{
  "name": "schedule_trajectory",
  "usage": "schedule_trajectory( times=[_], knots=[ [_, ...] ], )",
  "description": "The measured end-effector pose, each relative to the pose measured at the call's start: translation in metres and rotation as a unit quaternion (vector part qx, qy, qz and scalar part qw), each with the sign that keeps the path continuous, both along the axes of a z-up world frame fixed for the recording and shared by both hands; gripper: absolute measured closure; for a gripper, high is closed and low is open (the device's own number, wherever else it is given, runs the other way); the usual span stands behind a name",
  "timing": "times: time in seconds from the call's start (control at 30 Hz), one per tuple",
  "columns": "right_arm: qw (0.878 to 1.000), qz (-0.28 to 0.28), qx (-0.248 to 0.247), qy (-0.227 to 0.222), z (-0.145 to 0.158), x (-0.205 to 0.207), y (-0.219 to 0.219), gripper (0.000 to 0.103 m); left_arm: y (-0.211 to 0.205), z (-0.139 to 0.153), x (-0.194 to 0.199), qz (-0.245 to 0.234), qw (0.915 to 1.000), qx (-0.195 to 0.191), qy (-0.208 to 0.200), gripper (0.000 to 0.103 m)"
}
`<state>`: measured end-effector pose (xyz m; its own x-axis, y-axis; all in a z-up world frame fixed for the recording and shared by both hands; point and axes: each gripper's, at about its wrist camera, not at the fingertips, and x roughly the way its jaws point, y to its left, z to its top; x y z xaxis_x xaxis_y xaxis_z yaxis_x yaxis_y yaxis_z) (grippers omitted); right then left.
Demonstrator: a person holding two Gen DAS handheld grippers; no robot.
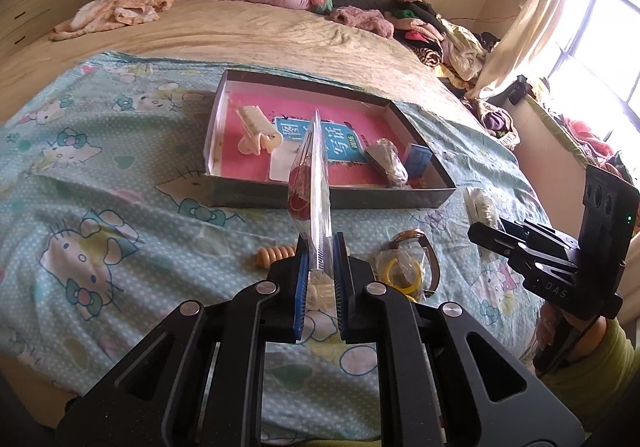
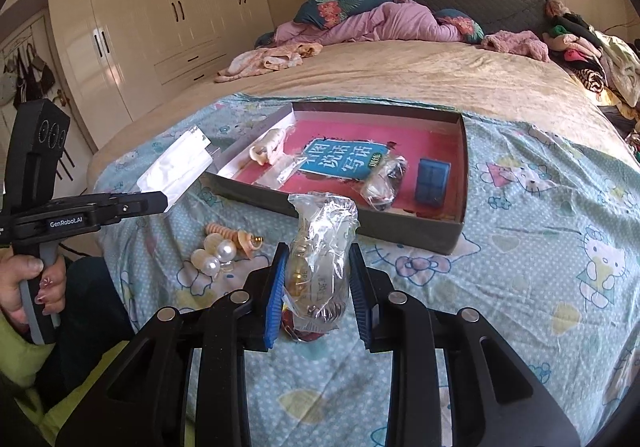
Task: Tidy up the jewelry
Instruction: 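Carry the clear packet and the clear bag over the grey box with both grippers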
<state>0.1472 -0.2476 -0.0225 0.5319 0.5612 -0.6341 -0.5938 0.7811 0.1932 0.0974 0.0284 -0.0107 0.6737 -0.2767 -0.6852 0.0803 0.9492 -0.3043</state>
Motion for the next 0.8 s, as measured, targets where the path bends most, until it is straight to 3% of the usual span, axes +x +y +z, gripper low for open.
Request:
schedule_trajectory(
  times=[0.4,0.8],
  knots=[
    [1.0,0.017,0.001,-0.019,0.011,0.012,0.022,0.075,0.01,0.003,0.01,0.01,0.9999,-0.007,-0.004,0.098],
    [0.999,-0.012,0.009,-0.048,0.029,0.037,0.011,0.075,0.0,0.01,0.036,-0.008,0.9999,-0.004,-0.011,0.098]
  ],
)
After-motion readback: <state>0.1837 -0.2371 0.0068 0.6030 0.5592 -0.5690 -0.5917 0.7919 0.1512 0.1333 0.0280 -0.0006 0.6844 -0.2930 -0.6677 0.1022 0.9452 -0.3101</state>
